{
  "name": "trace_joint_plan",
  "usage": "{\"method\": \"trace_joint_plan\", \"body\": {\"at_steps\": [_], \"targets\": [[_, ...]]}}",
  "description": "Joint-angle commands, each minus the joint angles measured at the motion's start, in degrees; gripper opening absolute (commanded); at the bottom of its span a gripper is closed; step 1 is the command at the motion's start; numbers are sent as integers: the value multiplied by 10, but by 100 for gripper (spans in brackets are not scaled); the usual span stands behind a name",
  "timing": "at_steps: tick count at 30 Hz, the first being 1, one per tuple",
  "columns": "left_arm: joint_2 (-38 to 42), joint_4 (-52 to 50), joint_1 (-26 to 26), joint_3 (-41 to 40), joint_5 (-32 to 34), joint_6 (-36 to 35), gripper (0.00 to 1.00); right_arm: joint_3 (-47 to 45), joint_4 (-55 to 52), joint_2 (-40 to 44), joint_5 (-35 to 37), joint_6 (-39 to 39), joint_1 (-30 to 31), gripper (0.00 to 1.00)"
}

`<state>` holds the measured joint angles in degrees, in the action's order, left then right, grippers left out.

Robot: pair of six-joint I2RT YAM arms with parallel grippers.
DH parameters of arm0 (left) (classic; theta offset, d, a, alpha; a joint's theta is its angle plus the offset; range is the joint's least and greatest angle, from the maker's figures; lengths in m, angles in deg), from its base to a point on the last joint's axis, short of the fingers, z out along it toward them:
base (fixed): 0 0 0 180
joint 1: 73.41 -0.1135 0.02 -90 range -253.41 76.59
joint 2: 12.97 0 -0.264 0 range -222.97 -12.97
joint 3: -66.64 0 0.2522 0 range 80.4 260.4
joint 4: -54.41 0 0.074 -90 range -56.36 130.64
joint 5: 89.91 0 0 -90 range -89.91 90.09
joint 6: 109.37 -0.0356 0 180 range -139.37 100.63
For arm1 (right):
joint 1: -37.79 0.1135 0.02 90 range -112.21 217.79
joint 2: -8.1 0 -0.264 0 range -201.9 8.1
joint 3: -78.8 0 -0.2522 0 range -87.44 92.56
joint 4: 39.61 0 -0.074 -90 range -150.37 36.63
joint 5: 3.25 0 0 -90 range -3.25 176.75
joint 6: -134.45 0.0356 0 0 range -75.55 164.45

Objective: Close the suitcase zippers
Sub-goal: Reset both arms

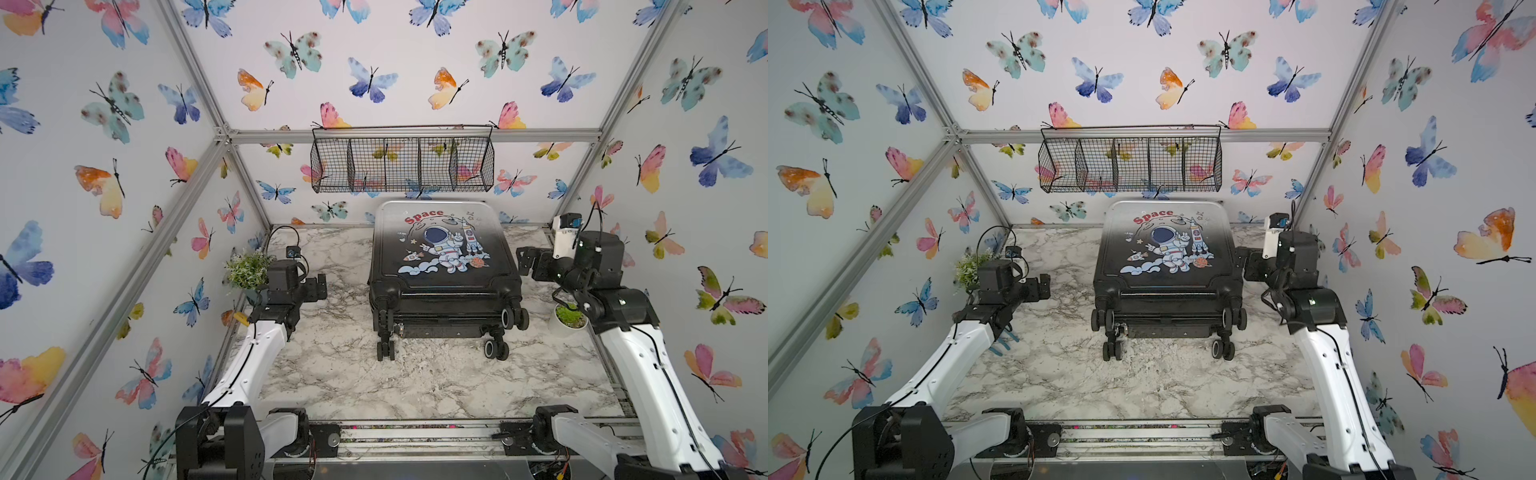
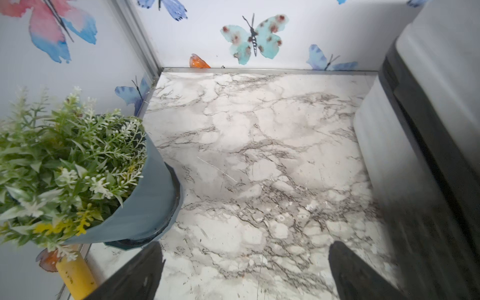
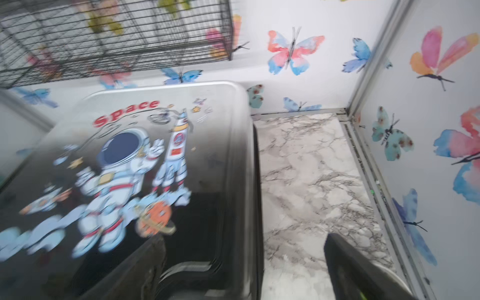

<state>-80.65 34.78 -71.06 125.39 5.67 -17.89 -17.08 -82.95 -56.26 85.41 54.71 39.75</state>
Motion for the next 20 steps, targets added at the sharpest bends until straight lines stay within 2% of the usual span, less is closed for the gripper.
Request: {"method": "trace_joint_plan", "body": {"at_steps": [1, 3, 5, 9, 11, 16, 20], "targets": [[-19, 105, -2, -42, 55, 43, 98, -44, 125, -41, -22, 21, -68, 98], [-22, 158, -3, -70, 48, 47, 98, -77, 171, -63, 7, 12, -79, 98], [-24, 216, -3, -98, 37, 39, 98, -129, 236, -74, -13, 22, -104, 98], [-62, 274, -12, -102, -1, 35, 98, -312, 464, -69, 22, 27, -113, 98], [-87, 297, -13, -99, -7, 35, 99, -376, 553, -76, 10, 32, -116, 98], [-131, 335, -19, -95, -44, 37, 98, -450, 675, -117, -2, 15, -116, 98], [-132, 347, -19, -96, -62, 22, 98, -449, 685, -133, -15, 8, -116, 98]]}}
